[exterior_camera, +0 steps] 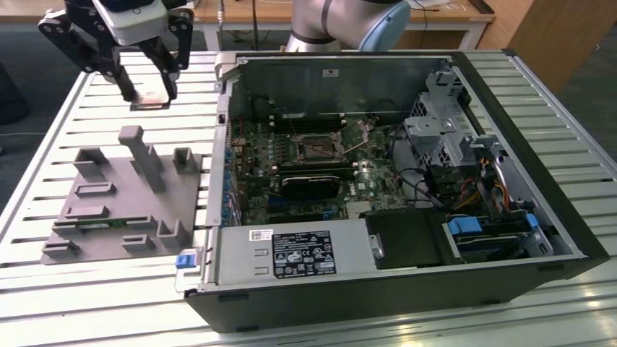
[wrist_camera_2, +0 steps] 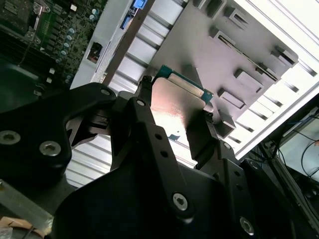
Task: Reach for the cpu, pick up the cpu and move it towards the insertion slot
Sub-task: 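Pick up the cpu and move it towards the insertion slot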
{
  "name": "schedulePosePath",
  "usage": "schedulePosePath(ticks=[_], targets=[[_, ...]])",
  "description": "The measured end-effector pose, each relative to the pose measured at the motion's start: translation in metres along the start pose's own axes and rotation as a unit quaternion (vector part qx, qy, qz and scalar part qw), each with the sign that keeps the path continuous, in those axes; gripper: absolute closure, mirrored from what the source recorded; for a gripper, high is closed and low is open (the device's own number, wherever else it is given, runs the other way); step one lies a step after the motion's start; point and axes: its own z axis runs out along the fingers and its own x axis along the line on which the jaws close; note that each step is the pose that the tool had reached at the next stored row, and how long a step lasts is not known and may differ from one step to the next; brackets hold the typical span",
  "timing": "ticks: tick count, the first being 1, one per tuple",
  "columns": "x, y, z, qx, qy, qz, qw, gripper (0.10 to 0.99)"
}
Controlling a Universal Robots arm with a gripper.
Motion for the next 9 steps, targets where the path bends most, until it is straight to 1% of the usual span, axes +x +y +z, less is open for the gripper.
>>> schedulePosePath(ticks=[9], targets=[[-0.0068, -0.0002, 0.0000, 0.0000, 0.0000, 0.000, 1.0000, 0.557]])
